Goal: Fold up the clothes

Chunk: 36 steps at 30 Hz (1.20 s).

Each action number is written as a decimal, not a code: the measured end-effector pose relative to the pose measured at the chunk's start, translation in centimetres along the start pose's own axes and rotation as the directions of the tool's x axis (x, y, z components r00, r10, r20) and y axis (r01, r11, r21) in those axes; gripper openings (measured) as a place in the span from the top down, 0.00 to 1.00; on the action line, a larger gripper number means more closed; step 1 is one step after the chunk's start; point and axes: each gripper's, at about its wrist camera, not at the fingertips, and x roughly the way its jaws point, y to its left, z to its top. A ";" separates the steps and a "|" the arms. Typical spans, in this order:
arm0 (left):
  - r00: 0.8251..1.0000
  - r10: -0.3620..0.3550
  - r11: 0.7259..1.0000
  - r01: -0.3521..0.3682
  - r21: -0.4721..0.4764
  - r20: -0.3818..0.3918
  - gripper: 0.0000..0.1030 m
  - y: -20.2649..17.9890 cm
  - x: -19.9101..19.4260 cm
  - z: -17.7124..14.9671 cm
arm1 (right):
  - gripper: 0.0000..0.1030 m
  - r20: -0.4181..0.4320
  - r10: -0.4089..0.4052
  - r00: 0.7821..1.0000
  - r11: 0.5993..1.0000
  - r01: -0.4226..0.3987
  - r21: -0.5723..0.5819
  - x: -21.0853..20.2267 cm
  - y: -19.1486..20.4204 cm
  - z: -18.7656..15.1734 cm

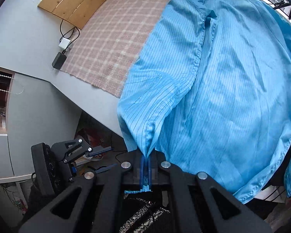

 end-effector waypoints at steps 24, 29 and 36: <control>0.943 0.205 0.908 -0.283 -0.310 -0.261 1.00 1.6 1.1 -10.3 | 0.73 -0.264 0.072 0.962 0.994 -0.091 -0.060 9.2 -0.7 -5.6; 0.965 0.204 0.862 -0.258 -0.437 -0.166 1.00 1.7 -1.0 -10.2 | 0.69 -0.117 0.029 0.993 0.995 -0.040 -0.090 8.8 -2.6 -6.5; 0.989 0.130 0.898 -0.147 -0.415 -0.069 0.85 -1.9 3.5 -6.5 | 0.74 -0.113 0.044 0.993 0.994 -0.054 -0.092 11.1 -3.2 -6.7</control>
